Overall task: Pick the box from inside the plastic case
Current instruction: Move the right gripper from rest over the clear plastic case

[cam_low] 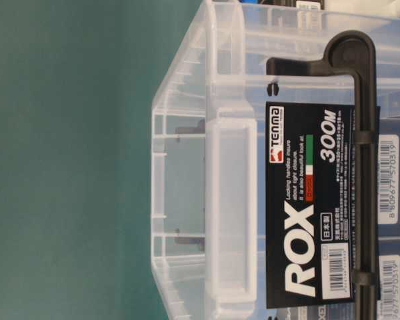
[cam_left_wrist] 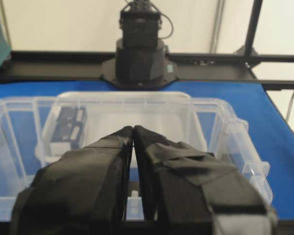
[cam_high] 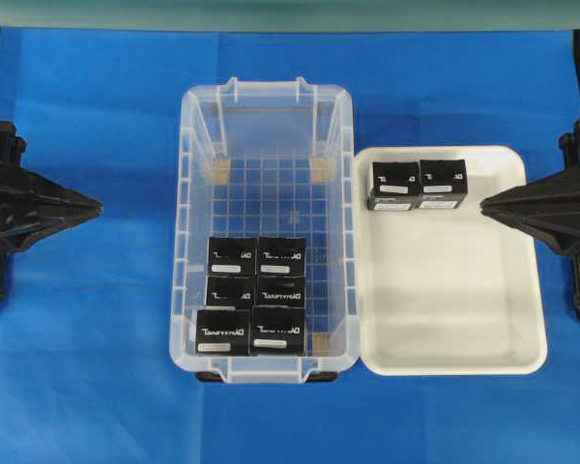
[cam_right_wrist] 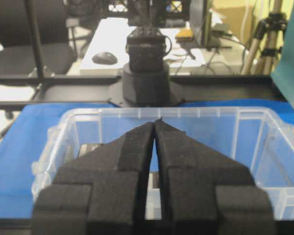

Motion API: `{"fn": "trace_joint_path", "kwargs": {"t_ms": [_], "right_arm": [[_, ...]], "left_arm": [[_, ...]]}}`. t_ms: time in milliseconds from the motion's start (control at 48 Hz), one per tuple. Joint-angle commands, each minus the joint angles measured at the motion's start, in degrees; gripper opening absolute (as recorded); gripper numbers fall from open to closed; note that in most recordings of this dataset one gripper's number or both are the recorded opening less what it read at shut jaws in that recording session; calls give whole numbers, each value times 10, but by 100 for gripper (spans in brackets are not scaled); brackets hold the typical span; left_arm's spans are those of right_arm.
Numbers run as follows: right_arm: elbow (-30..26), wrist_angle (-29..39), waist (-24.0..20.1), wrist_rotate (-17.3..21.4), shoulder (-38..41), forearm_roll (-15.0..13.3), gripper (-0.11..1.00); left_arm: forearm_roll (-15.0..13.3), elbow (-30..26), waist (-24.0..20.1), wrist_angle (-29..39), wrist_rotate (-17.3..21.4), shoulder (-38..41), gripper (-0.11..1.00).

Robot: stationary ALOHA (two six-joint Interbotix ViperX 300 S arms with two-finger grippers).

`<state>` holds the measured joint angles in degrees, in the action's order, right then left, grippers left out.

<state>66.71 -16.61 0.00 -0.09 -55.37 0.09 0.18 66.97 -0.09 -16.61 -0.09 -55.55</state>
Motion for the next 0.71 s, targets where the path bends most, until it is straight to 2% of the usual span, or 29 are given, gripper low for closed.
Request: {"fn": "trace_joint_path", "kwargs": {"t_ms": [0, 63, 146, 250, 375, 521, 688], "right_arm": [[-12, -4, 2, 9, 6, 5, 14], [-25, 16, 1, 15, 6, 34, 8], [-45, 62, 2, 35, 6, 58, 0], [-83, 156, -2, 72, 14, 63, -1], [-138, 282, -5, 106, 40, 64, -1], [-209, 408, -16, 113, 97, 63, -1], [-296, 502, -25, 113, 187, 65, -1]], "left_arm": [[8, -18, -3, 16, -7, 4, 14], [8, -26, -3, 37, -8, 4, 15], [8, -36, -3, 62, -8, 2, 4], [8, -44, -4, 82, -8, 1, -3], [8, -48, -4, 93, -9, 2, -4], [8, -54, -4, 120, -8, 1, -4], [8, -57, -4, 148, -9, 1, -4]]}}
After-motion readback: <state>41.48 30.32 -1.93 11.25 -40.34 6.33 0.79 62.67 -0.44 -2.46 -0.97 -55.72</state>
